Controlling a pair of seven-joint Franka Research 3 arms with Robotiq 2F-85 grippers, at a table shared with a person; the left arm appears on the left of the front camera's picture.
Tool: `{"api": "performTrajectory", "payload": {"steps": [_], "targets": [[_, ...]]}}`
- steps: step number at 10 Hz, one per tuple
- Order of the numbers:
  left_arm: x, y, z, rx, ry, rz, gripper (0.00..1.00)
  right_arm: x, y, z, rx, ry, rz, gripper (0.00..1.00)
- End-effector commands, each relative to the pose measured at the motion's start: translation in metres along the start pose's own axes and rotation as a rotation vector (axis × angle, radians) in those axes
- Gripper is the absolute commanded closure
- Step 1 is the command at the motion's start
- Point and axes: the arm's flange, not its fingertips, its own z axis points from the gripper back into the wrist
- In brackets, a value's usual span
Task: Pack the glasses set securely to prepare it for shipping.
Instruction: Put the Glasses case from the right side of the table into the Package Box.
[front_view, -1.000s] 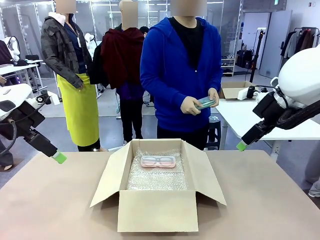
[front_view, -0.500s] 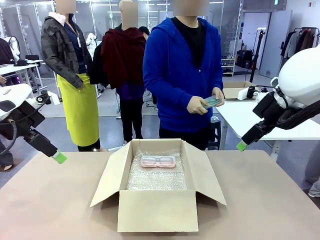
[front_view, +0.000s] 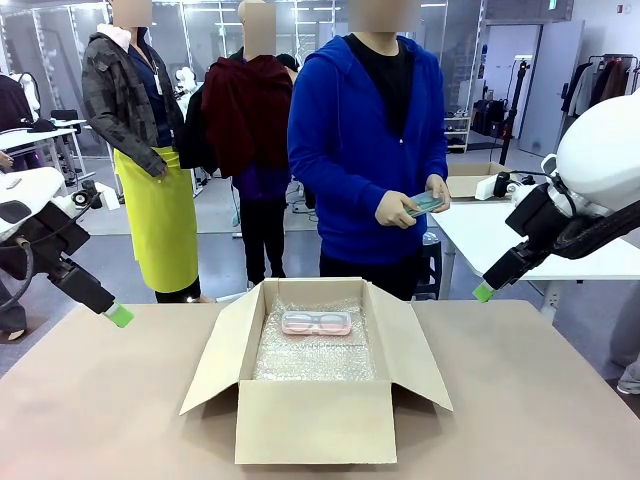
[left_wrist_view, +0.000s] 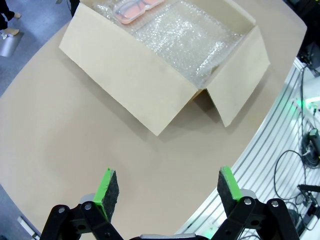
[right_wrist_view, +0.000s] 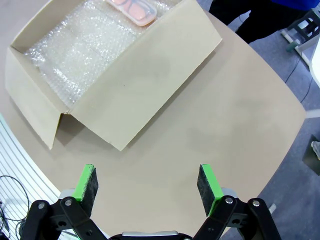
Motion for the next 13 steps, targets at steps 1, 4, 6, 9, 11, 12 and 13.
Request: {"api": "performTrajectory", "payload": {"steps": [1, 4, 6, 9, 11, 12, 13], "targets": [[-0.0006, 0.0013, 0.0003, -0.018, -0.018, -0.012, 0.0, 0.0009, 0.0001, 0.0006, -0.01, -0.002, -0.001, 0.0], [-0.0006, 0.0013, 0.0003, -0.018, -0.018, -0.012, 0.0, 0.0009, 0.0001, 0.0006, -0.01, -0.002, -0.001, 0.0], [-0.0006, 0.0013, 0.0003, -0.018, -0.018, -0.012, 0.0, 0.0009, 0.0001, 0.0006, -0.01, -0.002, -0.001, 0.0], [-0.0006, 0.0013, 0.0003, -0.018, -0.018, -0.012, 0.0, 0.0009, 0.0001, 0.0006, -0.01, -0.002, -0.001, 0.0], [-0.0006, 0.0013, 0.0003, -0.018, -0.018, -0.012, 0.0, 0.0009, 0.0001, 0.0006, -0.01, -0.002, -0.001, 0.0], [-0.0006, 0.0013, 0.0003, -0.018, -0.018, -0.012, 0.0, 0.0009, 0.0001, 0.0006, -0.01, -0.002, -0.001, 0.0], [-0.0006, 0.0013, 0.0003, -0.018, -0.018, -0.012, 0.0, 0.0009, 0.0001, 0.0006, -0.01, -0.002, -0.001, 0.0]]}}
